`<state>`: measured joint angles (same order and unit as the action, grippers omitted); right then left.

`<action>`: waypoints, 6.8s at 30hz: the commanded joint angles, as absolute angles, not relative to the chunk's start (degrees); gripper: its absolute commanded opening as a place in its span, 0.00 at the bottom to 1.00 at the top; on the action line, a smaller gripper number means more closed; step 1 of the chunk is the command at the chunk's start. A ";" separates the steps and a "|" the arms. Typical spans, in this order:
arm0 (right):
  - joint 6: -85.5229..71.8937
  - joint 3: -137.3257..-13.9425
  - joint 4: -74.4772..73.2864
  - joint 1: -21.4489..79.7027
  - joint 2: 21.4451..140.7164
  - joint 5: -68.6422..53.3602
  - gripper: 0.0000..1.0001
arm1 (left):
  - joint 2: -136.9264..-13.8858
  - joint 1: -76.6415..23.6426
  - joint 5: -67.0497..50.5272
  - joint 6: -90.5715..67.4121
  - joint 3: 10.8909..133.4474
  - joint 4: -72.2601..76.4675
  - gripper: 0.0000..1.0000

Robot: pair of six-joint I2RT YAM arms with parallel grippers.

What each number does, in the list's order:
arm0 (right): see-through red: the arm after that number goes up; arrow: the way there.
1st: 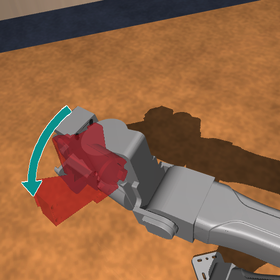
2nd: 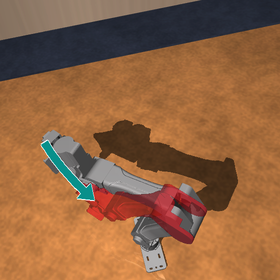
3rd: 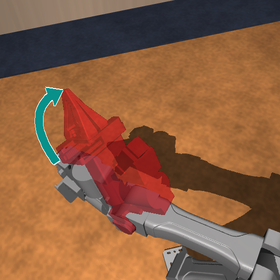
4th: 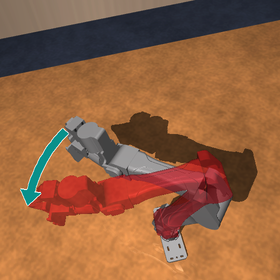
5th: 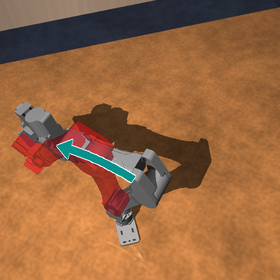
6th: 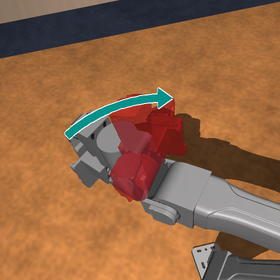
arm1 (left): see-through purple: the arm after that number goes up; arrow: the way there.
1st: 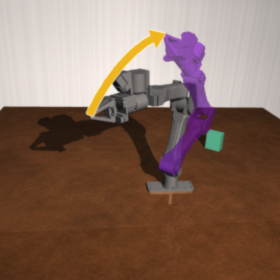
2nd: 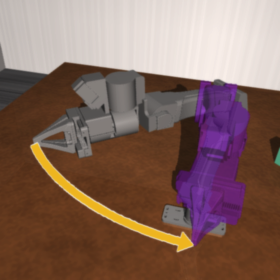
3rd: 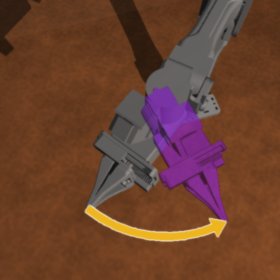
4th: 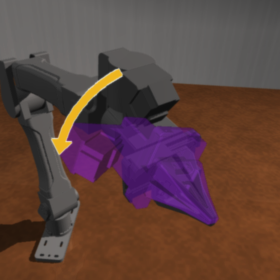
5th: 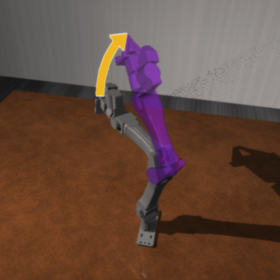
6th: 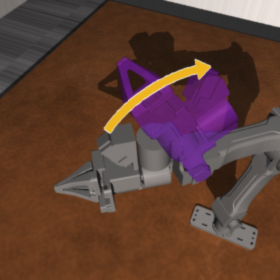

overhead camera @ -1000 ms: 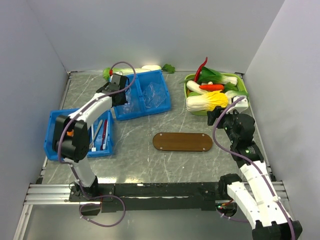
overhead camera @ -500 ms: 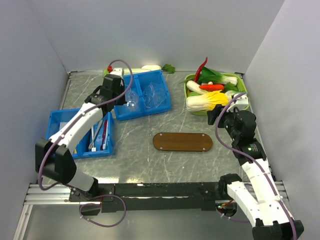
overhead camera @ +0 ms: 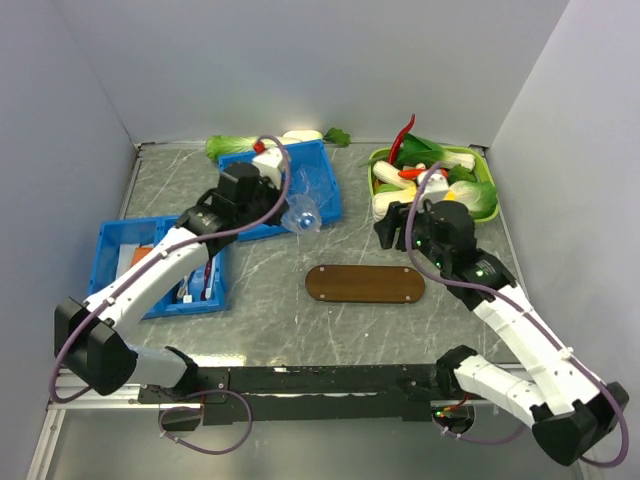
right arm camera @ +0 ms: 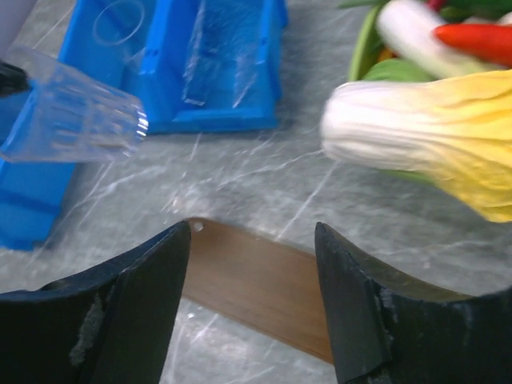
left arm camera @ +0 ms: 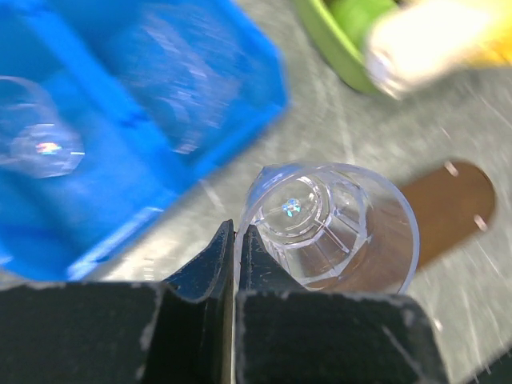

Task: Prepare toiletry sets of a toothbrush and toothpaste on the tray

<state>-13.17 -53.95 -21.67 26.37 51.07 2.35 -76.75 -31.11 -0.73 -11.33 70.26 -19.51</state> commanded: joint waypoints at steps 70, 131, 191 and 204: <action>-16.00 -58.09 -14.50 48.34 71.98 21.36 0.33 | -83.06 -47.46 5.01 -12.74 69.70 -16.61 0.01; -17.23 -52.73 -13.27 46.85 74.53 8.00 0.00 | -62.14 -27.51 15.29 -14.24 60.82 -8.53 0.97; -19.07 -53.79 -12.57 47.90 79.89 15.64 0.00 | -63.90 -27.60 13.36 -15.73 62.14 -10.46 0.96; -19.07 -54.67 -13.80 47.99 79.89 15.38 0.25 | -63.90 -27.60 13.45 -15.82 62.23 -10.72 0.96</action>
